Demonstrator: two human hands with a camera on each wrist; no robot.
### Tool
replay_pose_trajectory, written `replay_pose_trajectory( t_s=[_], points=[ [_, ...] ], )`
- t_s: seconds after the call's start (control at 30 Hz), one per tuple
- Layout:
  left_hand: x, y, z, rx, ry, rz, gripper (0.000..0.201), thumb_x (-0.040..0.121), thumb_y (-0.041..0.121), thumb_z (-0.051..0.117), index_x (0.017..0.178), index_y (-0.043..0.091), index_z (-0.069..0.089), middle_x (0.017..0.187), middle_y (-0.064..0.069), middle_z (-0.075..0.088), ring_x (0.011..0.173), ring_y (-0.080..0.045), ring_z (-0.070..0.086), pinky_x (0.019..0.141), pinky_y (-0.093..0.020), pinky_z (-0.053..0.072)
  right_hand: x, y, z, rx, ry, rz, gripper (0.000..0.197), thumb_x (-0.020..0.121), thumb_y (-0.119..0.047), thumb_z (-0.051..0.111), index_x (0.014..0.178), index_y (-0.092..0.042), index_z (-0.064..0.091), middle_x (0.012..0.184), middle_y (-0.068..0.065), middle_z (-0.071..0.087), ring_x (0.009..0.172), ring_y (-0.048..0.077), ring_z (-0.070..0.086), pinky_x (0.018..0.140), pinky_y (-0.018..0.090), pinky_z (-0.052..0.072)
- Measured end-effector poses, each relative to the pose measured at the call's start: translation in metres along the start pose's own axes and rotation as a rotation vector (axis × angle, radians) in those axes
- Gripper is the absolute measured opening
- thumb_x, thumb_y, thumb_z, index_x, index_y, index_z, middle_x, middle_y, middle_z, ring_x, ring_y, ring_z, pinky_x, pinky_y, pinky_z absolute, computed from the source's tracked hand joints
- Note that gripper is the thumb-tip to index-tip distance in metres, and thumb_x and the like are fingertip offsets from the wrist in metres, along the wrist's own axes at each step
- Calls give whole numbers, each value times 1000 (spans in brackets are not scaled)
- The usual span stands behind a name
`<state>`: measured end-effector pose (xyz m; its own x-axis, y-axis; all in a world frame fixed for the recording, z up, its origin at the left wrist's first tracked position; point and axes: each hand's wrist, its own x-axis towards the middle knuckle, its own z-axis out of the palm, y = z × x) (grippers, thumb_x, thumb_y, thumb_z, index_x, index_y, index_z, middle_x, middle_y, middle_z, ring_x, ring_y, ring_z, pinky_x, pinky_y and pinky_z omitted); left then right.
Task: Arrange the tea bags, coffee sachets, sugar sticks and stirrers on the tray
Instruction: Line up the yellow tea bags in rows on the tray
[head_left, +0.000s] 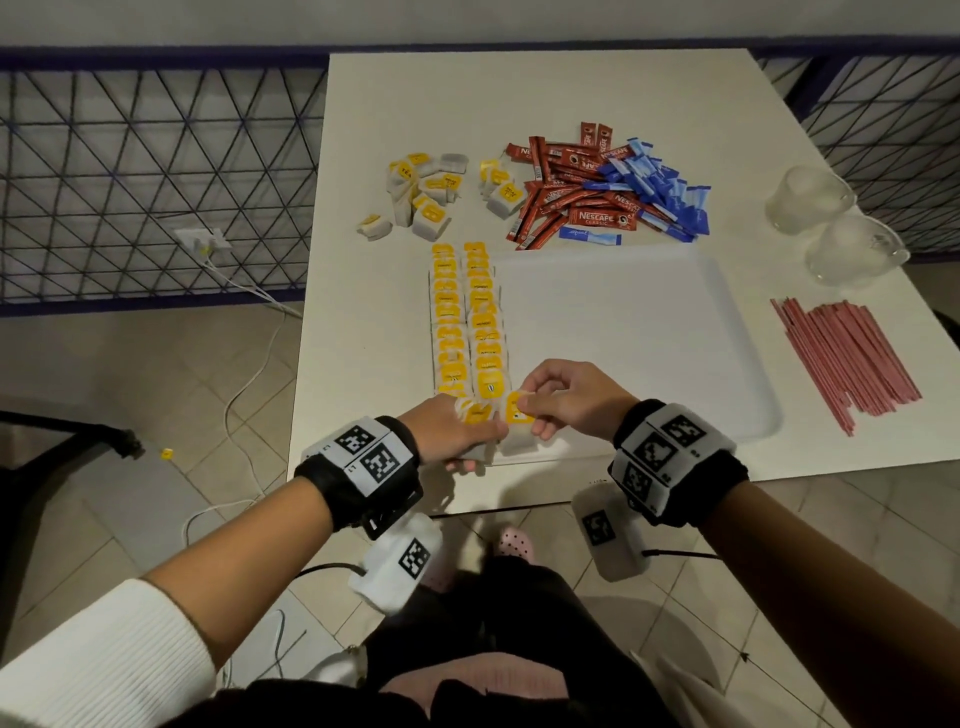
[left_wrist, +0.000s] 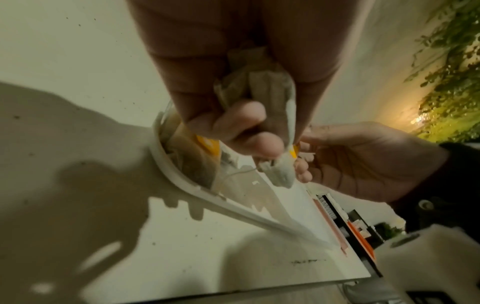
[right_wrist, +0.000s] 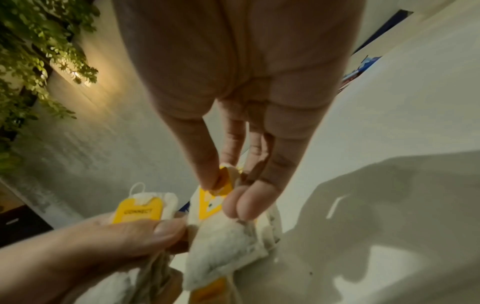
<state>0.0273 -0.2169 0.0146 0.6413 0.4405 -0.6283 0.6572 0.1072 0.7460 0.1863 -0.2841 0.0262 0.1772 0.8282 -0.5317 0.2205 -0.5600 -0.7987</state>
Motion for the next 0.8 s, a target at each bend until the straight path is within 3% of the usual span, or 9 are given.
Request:
replay_pose_trajectory(
  t_s=[0.03,0.1,0.27,0.37,0.47,0.53,0.6,0.7,0.8],
  points=[
    [0,-2,0,31,-19,-10,27,91,31,56,76,9,61,76,-26,68,54,-27,51,38,-15,36,3,2,1,-29,1,12,14,85,-6,63,76,-13,55,53,4,58,45,11,57,58,24,51],
    [0,-4,-1,90,-34,-32,28,91,32,55,78,9,63,83,-27,68,56,-28,51,39,-15,36,9,3,5,-75,-9,35,15,85,-6,63,76,-14,54,52,3,58,43,9,56,57,23,50],
    [0,-7,-7,230,91,-88,33,88,32,58,95,2,69,77,-16,71,45,-10,53,48,-19,42,24,1,13,-139,-56,78,11,87,-10,60,80,-14,53,61,6,59,52,14,57,63,26,52],
    [2,-10,-12,282,221,-78,27,87,36,60,85,11,70,56,2,60,35,0,47,48,-16,40,31,2,16,-168,-42,79,15,87,-12,61,77,-17,52,61,6,60,52,14,57,67,28,53],
    [0,-10,-18,272,273,-72,23,86,35,62,69,18,62,56,5,56,44,-6,50,51,-19,41,34,1,17,-165,-20,74,15,87,-13,61,76,-18,52,61,5,60,51,14,56,63,22,50],
    [0,-10,-21,263,305,-60,19,85,32,64,71,20,60,60,6,57,42,0,51,45,-12,40,35,-1,17,-161,-14,72,12,86,-14,61,78,-17,53,60,4,59,50,13,55,61,20,48],
    [-1,-10,-21,298,316,-59,16,83,32,67,88,17,63,76,2,61,59,-2,56,55,-12,41,35,-2,18,-174,-8,67,8,86,-14,61,81,-14,55,57,4,57,48,14,52,60,23,47],
    [3,-13,-20,387,301,-88,36,80,34,69,110,16,58,105,-6,63,96,-22,58,82,-27,45,36,-3,18,-218,17,61,13,84,-15,62,74,-17,54,55,3,52,47,16,46,57,29,44],
    [4,-14,-20,441,306,-76,44,82,31,68,122,19,53,117,-13,61,108,-29,56,92,-35,45,36,-4,16,-238,28,53,19,84,-16,64,69,-20,53,55,1,50,42,13,45,52,26,42]
  ],
)
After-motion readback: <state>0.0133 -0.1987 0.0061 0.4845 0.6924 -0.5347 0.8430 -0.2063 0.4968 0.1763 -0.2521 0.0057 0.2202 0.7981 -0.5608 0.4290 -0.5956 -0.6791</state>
